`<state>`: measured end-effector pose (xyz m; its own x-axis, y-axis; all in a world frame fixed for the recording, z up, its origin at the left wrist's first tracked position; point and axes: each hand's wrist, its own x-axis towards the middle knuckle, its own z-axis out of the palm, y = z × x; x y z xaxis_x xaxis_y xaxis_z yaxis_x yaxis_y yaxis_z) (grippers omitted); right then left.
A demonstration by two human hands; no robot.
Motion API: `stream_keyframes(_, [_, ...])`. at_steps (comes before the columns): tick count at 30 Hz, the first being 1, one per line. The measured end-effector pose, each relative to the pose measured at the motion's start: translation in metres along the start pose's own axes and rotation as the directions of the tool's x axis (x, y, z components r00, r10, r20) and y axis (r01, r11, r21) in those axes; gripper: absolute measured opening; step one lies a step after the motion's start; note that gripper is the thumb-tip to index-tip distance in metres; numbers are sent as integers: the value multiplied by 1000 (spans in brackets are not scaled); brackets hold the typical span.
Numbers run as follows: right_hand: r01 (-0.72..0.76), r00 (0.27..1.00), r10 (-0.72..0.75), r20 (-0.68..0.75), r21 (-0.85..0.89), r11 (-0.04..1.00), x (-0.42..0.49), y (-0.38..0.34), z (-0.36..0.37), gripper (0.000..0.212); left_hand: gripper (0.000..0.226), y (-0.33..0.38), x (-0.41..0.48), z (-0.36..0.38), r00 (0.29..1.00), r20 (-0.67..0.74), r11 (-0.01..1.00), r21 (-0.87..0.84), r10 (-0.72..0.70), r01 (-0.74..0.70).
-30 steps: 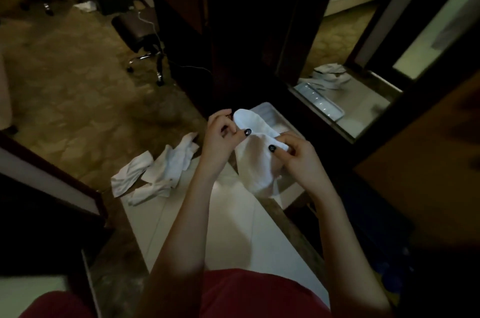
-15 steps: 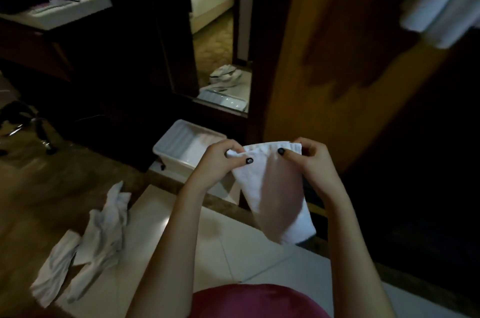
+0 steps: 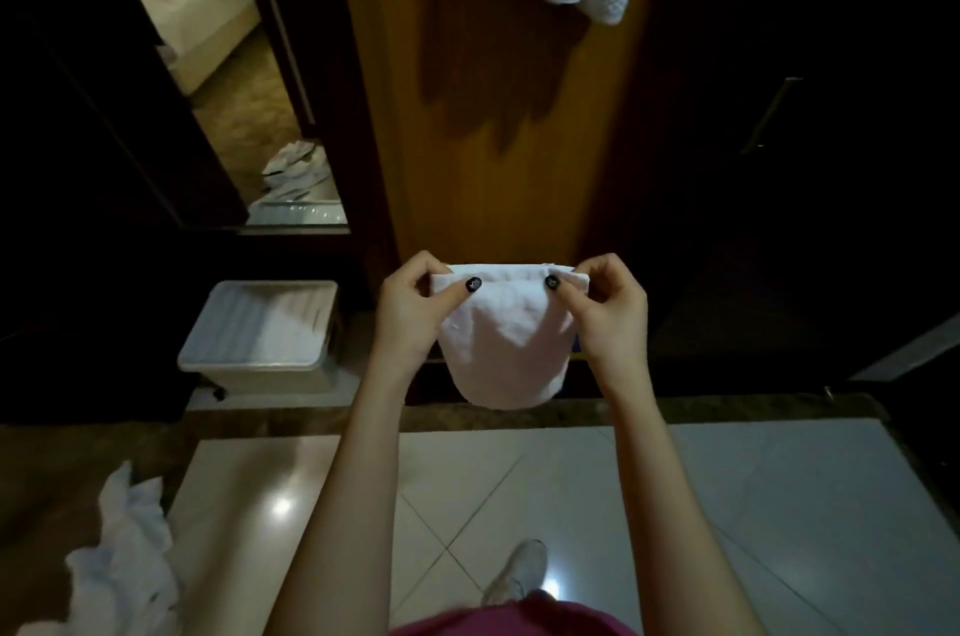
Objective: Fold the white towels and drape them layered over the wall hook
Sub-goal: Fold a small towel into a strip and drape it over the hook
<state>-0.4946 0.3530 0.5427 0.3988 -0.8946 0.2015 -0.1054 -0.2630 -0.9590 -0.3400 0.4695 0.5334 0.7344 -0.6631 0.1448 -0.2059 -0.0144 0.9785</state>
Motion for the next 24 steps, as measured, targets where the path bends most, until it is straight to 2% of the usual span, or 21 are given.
stream_keyframes(4, [2,1000,-1,-22,43,999,-3,0,-27,33,27,8,1,15,999,-1,998,-49,51,-51])
stream_keyframes(7, [-43,999,44,-8,97,994,1,0,-48,23,37,17,3,27,996,83,999,-41,32,-29])
stream_keyframes(9, [-45,999,42,27,129,991,8,1,-62,18,48,21,7,34,986,163,998,59,19,-29])
stream_keyframes(13, [-22,992,5,129,130,991,26,5,-90,15,34,25,11,55,989,135,942,335,-64,15])
stream_keyframes(15, [-10,985,-9,173,109,994,35,11,-105,15,33,25,8,75,983,151,927,374,-99,36])
stream_keyframes(19, [49,946,-58,320,35,998,55,24,-131,19,39,31,4,129,946,291,958,281,-140,55])
stream_keyframes(21, [64,929,-67,365,19,998,65,29,-144,22,26,34,5,151,937,326,968,249,-124,42])
stream_keyframes(24, [61,933,-59,355,4,998,77,38,-163,24,6,37,5,175,946,315,977,215,-75,6])
